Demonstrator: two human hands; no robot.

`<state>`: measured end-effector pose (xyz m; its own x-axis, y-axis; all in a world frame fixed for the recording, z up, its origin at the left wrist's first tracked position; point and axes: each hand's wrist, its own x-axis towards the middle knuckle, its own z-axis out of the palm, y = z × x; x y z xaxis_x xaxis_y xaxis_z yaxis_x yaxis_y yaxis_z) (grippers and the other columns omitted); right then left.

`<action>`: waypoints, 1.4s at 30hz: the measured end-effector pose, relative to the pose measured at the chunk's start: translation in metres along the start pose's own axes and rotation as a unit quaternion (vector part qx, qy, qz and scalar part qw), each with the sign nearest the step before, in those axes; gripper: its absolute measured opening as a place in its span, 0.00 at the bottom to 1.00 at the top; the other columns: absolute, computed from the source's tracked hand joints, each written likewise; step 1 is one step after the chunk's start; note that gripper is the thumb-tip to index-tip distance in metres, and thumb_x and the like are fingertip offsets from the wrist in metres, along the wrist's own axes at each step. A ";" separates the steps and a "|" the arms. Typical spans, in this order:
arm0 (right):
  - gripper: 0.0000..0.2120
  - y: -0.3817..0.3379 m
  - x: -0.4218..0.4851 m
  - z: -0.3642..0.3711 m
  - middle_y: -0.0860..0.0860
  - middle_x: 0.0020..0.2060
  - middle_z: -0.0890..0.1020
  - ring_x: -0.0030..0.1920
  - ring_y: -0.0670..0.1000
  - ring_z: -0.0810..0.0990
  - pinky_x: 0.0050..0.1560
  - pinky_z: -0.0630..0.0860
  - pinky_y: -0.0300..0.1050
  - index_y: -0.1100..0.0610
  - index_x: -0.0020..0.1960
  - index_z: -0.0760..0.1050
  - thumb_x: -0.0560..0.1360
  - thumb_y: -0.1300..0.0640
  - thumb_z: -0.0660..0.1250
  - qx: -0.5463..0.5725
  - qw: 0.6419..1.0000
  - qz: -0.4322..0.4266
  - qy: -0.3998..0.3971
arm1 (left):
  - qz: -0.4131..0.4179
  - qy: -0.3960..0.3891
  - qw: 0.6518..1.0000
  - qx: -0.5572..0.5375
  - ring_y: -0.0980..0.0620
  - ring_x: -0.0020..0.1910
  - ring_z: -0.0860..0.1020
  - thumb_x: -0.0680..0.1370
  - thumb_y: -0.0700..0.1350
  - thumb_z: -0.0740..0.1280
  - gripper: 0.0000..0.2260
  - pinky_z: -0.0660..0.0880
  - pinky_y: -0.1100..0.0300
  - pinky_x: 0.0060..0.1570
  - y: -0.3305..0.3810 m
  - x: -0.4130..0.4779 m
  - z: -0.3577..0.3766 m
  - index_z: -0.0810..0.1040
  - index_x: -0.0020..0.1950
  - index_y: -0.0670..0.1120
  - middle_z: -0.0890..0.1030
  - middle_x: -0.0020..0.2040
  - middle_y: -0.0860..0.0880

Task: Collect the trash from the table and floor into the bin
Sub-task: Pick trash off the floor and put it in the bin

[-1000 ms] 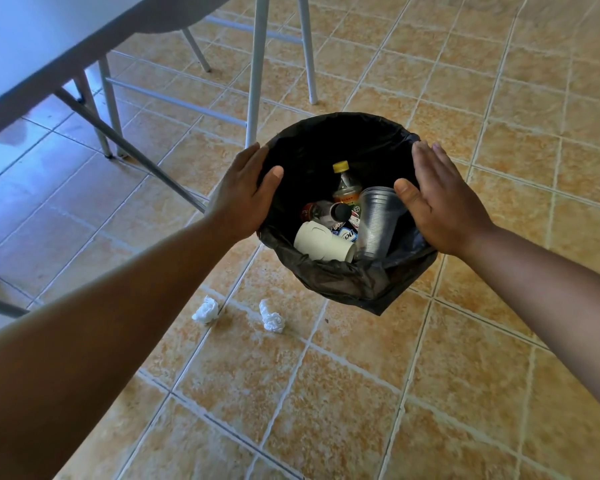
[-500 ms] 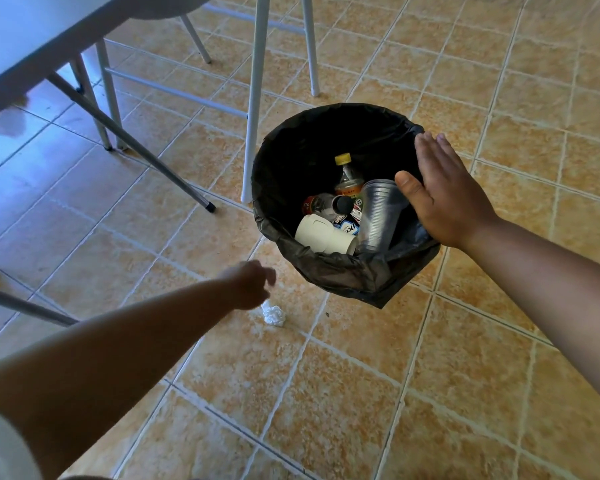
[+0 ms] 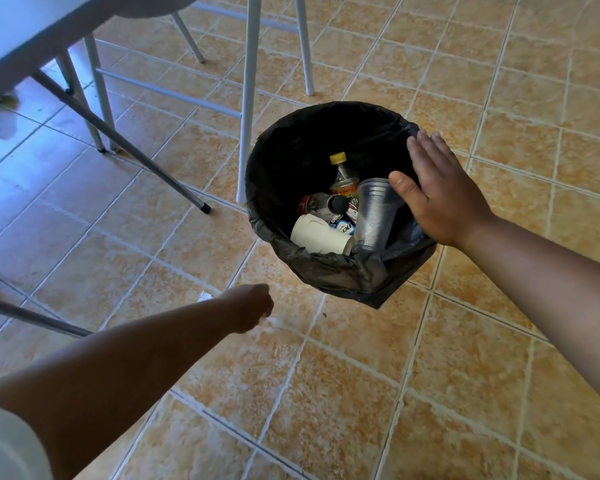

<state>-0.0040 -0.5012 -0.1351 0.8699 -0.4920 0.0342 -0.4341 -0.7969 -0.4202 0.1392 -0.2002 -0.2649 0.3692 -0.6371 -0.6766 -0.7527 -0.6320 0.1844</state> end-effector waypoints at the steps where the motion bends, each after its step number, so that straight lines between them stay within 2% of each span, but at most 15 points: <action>1: 0.40 0.000 0.000 0.000 0.49 0.80 0.48 0.79 0.47 0.41 0.77 0.46 0.51 0.54 0.80 0.48 0.76 0.31 0.45 0.000 1.000 0.000 0.001 | -0.016 0.039 0.998 -0.054 0.49 0.44 0.78 0.75 0.39 0.65 0.05 0.72 0.62 0.35 -0.001 0.000 -0.011 0.78 0.47 0.48 0.79 0.48 0.48; 3: 0.40 0.001 0.001 0.000 0.49 0.80 0.47 0.78 0.46 0.41 0.77 0.46 0.51 0.54 0.80 0.47 0.76 0.31 0.44 -0.001 1.000 0.001 0.000 | -0.054 0.137 0.981 -0.130 0.49 0.40 0.79 0.77 0.40 0.63 0.05 0.75 0.58 0.34 -0.008 0.003 -0.039 0.77 0.43 0.47 0.81 0.44 0.45; 5: 0.40 0.002 0.000 0.000 0.49 0.80 0.47 0.78 0.46 0.40 0.77 0.46 0.51 0.53 0.80 0.47 0.76 0.31 0.44 -0.003 1.000 0.001 -0.001 | -0.085 0.256 0.949 -0.161 0.45 0.42 0.79 0.78 0.40 0.62 0.04 0.77 0.52 0.40 -0.018 0.007 -0.075 0.76 0.44 0.45 0.80 0.44 0.44; 9: 0.39 0.003 0.001 0.002 0.49 0.80 0.47 0.78 0.46 0.41 0.77 0.46 0.51 0.53 0.80 0.47 0.77 0.31 0.45 -0.006 1.000 -0.003 0.000 | -0.082 0.516 0.812 -0.261 0.50 0.43 0.76 0.74 0.42 0.69 0.08 0.73 0.58 0.43 -0.029 -0.004 -0.141 0.77 0.52 0.46 0.79 0.47 0.46; 11: 0.39 0.004 0.001 0.002 0.49 0.80 0.47 0.79 0.46 0.41 0.77 0.46 0.50 0.53 0.80 0.48 0.77 0.31 0.45 -0.007 1.000 -0.003 0.000 | -0.049 0.590 0.746 -0.305 0.56 0.42 0.75 0.72 0.44 0.70 0.08 0.71 0.64 0.43 -0.022 -0.012 -0.164 0.77 0.51 0.47 0.80 0.48 0.48; 14: 0.39 0.004 0.001 0.002 0.49 0.80 0.47 0.79 0.47 0.41 0.77 0.46 0.50 0.53 0.80 0.48 0.77 0.31 0.45 -0.008 1.000 -0.004 0.003 | 0.028 0.632 0.714 -0.302 0.64 0.38 0.73 0.71 0.45 0.70 0.08 0.68 0.73 0.41 0.005 -0.026 -0.185 0.78 0.48 0.47 0.79 0.45 0.52; 16: 0.39 0.004 0.002 0.002 0.50 0.80 0.47 0.79 0.47 0.41 0.77 0.45 0.49 0.53 0.80 0.48 0.77 0.31 0.45 -0.012 1.000 -0.007 0.005 | 0.101 0.604 0.739 -0.279 0.61 0.39 0.74 0.70 0.46 0.71 0.07 0.68 0.72 0.42 0.024 -0.033 -0.190 0.80 0.46 0.48 0.80 0.43 0.53; 18: 0.39 0.004 0.002 0.002 0.50 0.80 0.47 0.79 0.47 0.41 0.77 0.46 0.50 0.53 0.80 0.47 0.77 0.31 0.45 -0.012 1.000 -0.007 0.004 | 0.138 0.556 0.790 -0.217 0.58 0.41 0.74 0.69 0.47 0.73 0.06 0.68 0.68 0.44 0.037 -0.033 -0.187 0.82 0.45 0.51 0.80 0.42 0.55; 20: 0.39 0.004 0.001 0.003 0.49 0.80 0.47 0.79 0.47 0.41 0.77 0.46 0.50 0.53 0.80 0.47 0.77 0.31 0.45 -0.011 1.000 -0.006 0.001 | 0.117 0.517 0.834 -0.151 0.53 0.47 0.74 0.70 0.47 0.73 0.07 0.66 0.63 0.46 0.041 -0.029 -0.180 0.83 0.47 0.54 0.80 0.45 0.56; 23: 0.39 0.005 0.002 0.002 0.49 0.80 0.48 0.78 0.46 0.41 0.77 0.46 0.50 0.53 0.80 0.48 0.77 0.31 0.45 -0.009 1.000 -0.004 0.001 | 0.088 0.493 0.857 -0.123 0.48 0.56 0.72 0.71 0.45 0.74 0.10 0.64 0.62 0.51 0.037 -0.022 -0.171 0.84 0.52 0.53 0.81 0.52 0.55; 27: 0.39 0.005 0.001 0.002 0.49 0.80 0.48 0.78 0.46 0.41 0.77 0.46 0.49 0.53 0.80 0.48 0.77 0.31 0.45 -0.009 1.000 -0.005 0.004 | 0.098 0.498 0.854 -0.117 0.45 0.58 0.73 0.72 0.45 0.73 0.12 0.65 0.60 0.54 0.027 -0.019 -0.166 0.83 0.55 0.50 0.82 0.55 0.50; 33: 0.38 0.003 0.003 0.001 0.49 0.80 0.47 0.79 0.47 0.41 0.77 0.45 0.49 0.53 0.80 0.48 0.78 0.32 0.46 -0.009 1.000 -0.003 0.001 | 0.167 0.602 0.773 -0.109 0.46 0.53 0.76 0.80 0.48 0.63 0.11 0.70 0.58 0.51 -0.007 -0.015 -0.152 0.79 0.57 0.43 0.79 0.54 0.44; 35: 0.38 0.003 0.002 0.000 0.49 0.80 0.47 0.79 0.47 0.41 0.77 0.45 0.50 0.53 0.80 0.48 0.78 0.32 0.46 -0.011 1.000 -0.004 -0.001 | 0.131 0.598 0.779 -0.136 0.47 0.50 0.77 0.80 0.50 0.62 0.13 0.73 0.56 0.46 -0.032 -0.009 -0.136 0.76 0.58 0.42 0.78 0.55 0.43; 38: 0.38 0.002 0.001 -0.001 0.50 0.80 0.47 0.79 0.47 0.41 0.77 0.46 0.51 0.54 0.80 0.48 0.78 0.32 0.46 -0.010 1.000 -0.004 -0.001 | 0.047 0.484 0.872 -0.060 0.47 0.52 0.77 0.77 0.56 0.65 0.17 0.76 0.50 0.49 -0.071 0.003 -0.101 0.74 0.59 0.46 0.80 0.54 0.45; 42: 0.38 0.001 0.000 0.000 0.49 0.80 0.47 0.79 0.47 0.41 0.77 0.46 0.51 0.53 0.80 0.48 0.77 0.32 0.46 -0.009 1.000 -0.001 -0.005 | -0.084 0.200 0.976 0.025 0.47 0.54 0.76 0.73 0.55 0.71 0.24 0.77 0.51 0.51 -0.101 0.006 -0.052 0.71 0.65 0.48 0.78 0.57 0.45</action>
<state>-0.0041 -0.5021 -0.1352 0.8728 -0.4873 0.0268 -0.4364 -0.8039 -0.4041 0.2457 -0.1632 -0.2511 0.6656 -0.6533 -0.3608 -0.6849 -0.7267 0.0523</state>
